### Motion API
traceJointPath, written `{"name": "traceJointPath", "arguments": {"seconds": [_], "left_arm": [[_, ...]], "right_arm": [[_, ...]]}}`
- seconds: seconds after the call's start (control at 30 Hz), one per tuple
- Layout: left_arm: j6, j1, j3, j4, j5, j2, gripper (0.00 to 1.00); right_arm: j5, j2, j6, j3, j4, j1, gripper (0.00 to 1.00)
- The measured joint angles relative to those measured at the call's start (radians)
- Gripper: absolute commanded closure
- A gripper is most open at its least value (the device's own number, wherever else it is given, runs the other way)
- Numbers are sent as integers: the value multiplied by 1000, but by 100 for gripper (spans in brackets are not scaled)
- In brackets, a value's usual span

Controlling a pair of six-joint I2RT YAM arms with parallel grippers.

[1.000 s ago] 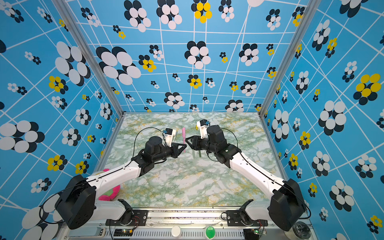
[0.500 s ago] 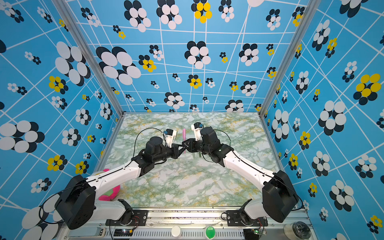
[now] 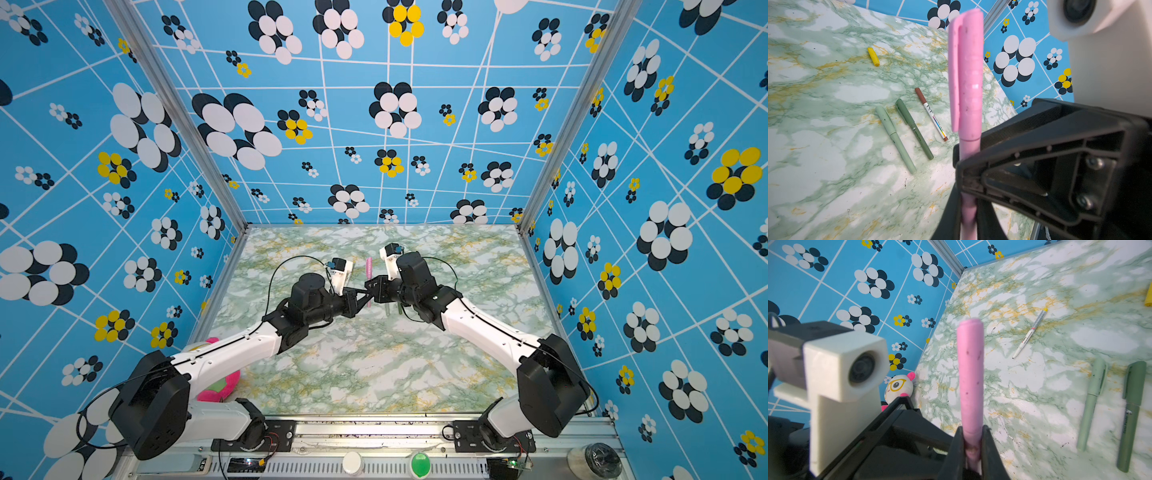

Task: Insert the pens into the pen caps
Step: 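Grasp the capped pink pen with the right gripper beside the left gripper, then open the left gripper and carry the capped pink pen away with the right gripper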

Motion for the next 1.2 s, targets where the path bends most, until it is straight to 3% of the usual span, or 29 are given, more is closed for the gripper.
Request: {"name": "traceJointPath", "arguments": {"seconds": [0.17,0.23,0.33,0.6,0.87,1.2], "left_arm": [[0,0,0,-2,-2,0,97],[0,0,0,-3,-2,0,87],[-2,0,0,-4,-1,0,62],[31,-2,-2,-39,-27,-64,43],[80,-2,-64,-74,-102,-199,39],[106,-2,-113,-94,-134,-213,40]], "right_arm": [[11,0,-3,0,-1,3,95],[21,0,-3,2,-5,6,97],[55,0,-3,26,-46,10,99],[161,0,-3,118,-225,-49,100],[256,113,-70,277,-537,-159,99],[377,362,-212,474,-894,-240,100]]}}
